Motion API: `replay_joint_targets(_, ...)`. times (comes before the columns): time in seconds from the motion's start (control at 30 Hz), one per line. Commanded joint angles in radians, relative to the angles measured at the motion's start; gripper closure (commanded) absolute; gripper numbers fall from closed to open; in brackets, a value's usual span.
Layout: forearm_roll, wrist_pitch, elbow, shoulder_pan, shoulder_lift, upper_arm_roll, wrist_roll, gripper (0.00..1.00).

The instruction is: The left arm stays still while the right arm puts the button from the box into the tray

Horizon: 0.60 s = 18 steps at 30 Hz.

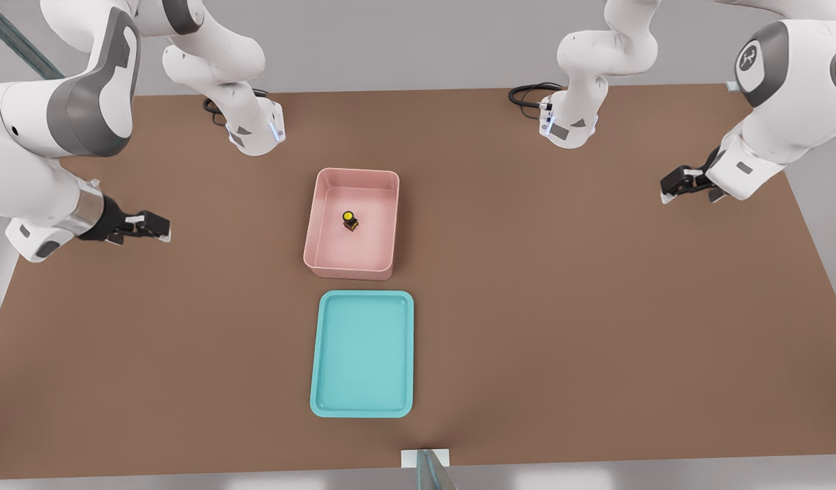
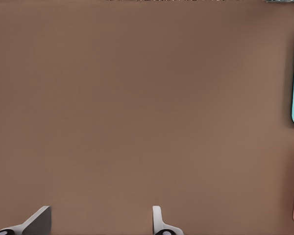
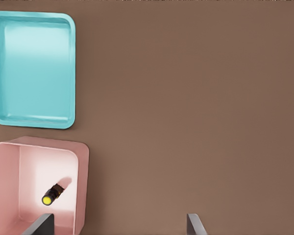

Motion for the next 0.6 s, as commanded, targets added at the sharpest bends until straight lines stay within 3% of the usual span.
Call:
replay_joint_targets(0.0, -0.004, 0.037, 0.0, 0.0, -0.001, 0.0, -0.009, 0.0)
replay_joint_targets(0.07, 0.004, 0.04, 0.003, 0.092, 0.013, 0.007, -0.008, 0.0)
replay_joint_targets(0.13, 0.004, 0.214, 0.011, 0.457, 0.056, 0.006, 0.015, 0.0)
replay_joint_targets(0.2, -0.014, 0.241, 0.001, 0.683, 0.075, 0.006, 0.331, 0.0)
replay_joint_targets(0.23, 0.019, 0.183, -0.003, 0.755, 0.079, 0.013, 0.357, 0.0)
replay_joint_targets(0.27, 0.029, 0.145, -0.079, 0.836, 0.067, 0.015, 0.659, 0.0)
replay_joint_targets(0.3, 0.012, 0.319, -0.292, 0.905, -0.013, 0.013, 0.833, 0.0)
replay_joint_targets(0.33, 0.012, 0.505, -0.525, 0.942, -0.099, -0.005, 0.837, 0.0)
replay_joint_targets(0.37, 0.012, 0.518, -0.567, 0.997, -0.079, -0.138, 0.824, 0.0)
replay_joint_targets(0.4, 0.012, 0.522, -0.573, 1.003, -0.057, -0.212, 0.738, 0.0)
replay_joint_targets(0.5, 0.025, 0.763, -0.725, 1.032, -0.033, -0.252, 0.868, 0.01)
replay_joint_targets(0.57, 0.025, 0.792, -0.739, 1.045, -0.002, -0.304, 0.83, 0.0)
